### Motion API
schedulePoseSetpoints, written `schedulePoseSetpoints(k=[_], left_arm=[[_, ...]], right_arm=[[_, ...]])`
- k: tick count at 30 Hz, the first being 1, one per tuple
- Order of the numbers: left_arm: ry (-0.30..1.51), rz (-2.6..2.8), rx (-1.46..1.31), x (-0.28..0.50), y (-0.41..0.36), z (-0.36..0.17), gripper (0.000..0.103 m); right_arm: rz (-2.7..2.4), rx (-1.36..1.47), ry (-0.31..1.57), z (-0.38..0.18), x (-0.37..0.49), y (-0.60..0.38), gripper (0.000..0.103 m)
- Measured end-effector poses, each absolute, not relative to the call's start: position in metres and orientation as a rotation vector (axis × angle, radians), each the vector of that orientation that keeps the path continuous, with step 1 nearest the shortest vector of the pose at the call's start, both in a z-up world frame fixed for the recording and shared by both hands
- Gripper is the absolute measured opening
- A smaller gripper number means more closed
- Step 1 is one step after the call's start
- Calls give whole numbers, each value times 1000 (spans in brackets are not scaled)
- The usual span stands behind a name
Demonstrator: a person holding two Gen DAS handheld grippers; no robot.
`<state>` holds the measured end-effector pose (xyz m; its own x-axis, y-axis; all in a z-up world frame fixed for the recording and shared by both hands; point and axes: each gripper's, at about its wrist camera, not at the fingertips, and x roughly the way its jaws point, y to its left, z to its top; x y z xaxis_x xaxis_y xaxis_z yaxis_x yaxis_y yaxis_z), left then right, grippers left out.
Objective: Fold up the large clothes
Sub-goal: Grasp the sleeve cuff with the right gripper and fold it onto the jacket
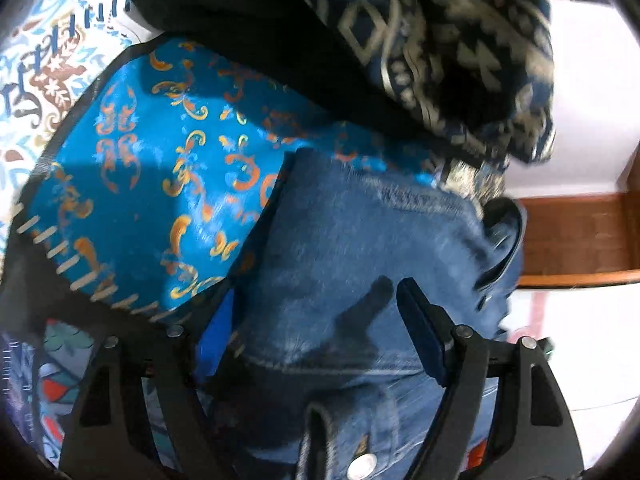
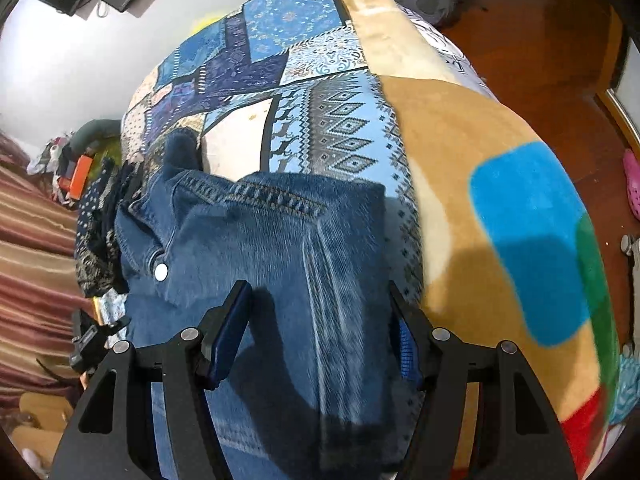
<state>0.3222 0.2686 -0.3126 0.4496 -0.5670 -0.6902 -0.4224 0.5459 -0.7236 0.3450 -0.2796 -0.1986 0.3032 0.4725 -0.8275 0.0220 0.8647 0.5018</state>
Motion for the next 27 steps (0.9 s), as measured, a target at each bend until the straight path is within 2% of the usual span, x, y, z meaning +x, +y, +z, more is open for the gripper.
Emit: schedulePoseSetpoints(k=[1, 2, 3, 5, 7, 14, 20, 23, 27], left_arm=[[1148, -119, -1074, 323, 269, -312, 61], [1153, -106, -1059, 323, 267, -309, 56], [1165, -79, -1013, 323, 262, -305, 45], [1166, -49, -922, 323, 253, -295, 33], [1155, -26, -842, 323, 243, -279, 10], [985, -13, -560, 311, 192, -163, 8], [812, -55, -425, 294, 165, -65, 7], [736, -59, -392, 293, 168, -31, 7], [707, -28, -341, 316, 176, -29, 7]], right_arm=[[300, 462, 1236, -198, 346, -279, 49], [281, 446, 1229, -196, 346, -277, 32], [264, 427, 1225, -193, 345, -276, 18], [292, 426, 1207, -186, 343, -277, 12], [329, 406, 1173, -172, 338, -277, 11], [455, 350, 1029, -89, 325, -267, 9], [538, 240, 894, -13, 314, -233, 7], [565, 208, 820, 13, 316, -226, 7], [538, 163, 766, 22, 333, -225, 7]])
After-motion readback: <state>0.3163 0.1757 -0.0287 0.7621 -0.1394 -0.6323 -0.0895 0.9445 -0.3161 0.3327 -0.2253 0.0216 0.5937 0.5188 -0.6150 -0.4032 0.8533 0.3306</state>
